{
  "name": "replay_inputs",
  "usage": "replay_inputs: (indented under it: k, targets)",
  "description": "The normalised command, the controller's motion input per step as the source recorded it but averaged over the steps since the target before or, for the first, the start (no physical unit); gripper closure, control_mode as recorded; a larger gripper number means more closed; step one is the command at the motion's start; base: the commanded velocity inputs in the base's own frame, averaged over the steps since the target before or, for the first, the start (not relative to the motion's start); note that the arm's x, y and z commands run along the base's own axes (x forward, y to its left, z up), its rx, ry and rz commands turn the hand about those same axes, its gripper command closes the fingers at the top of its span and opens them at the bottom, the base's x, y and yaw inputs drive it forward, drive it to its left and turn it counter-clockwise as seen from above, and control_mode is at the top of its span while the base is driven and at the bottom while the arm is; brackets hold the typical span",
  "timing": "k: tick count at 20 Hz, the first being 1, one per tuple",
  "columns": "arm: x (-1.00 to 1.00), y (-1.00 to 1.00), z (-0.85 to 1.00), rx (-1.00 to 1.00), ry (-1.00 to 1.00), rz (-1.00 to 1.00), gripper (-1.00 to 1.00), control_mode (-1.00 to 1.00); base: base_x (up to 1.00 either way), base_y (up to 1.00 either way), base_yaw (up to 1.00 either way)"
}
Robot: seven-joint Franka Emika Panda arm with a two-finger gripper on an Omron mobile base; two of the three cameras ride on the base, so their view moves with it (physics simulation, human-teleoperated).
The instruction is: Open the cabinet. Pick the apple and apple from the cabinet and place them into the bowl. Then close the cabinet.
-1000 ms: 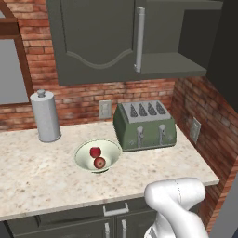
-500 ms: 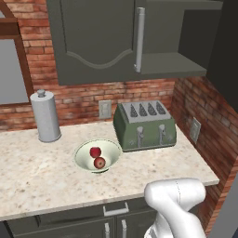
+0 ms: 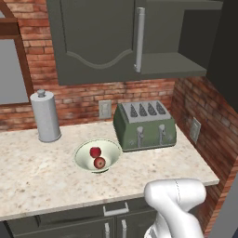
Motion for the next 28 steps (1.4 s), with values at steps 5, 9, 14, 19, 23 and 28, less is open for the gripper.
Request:
replay_inputs:
  k: [5,9,14,19,23,28]
  targets:
    - [0.2,0.0,-0.23,0.0,-0.18,0.0,-1.0,-1.0,0.0,0.0,0.0]
    - [0.09,-0.02,-0.08,0.0,-0.02,0.0,-1.0,-1.0,0.0,0.0,0.0]
    - [0.58,0.0,-0.14,0.0,-0.01,0.0,-1.0,-1.0,0.0,0.0,0.0]
    - [0.43,-0.26,-0.02,0.02,-0.01,0.0,-1.0,-1.0,0.0,0.0,0.0]
    - [0.17,-0.4,-0.02,0.03,-0.04,0.0,-1.0,-1.0,0.0,0.0,0.0]
    - [-0.02,-0.12,0.0,0.0,-0.01,-0.01,-1.0,-1.0,0.0,0.0,0.0]
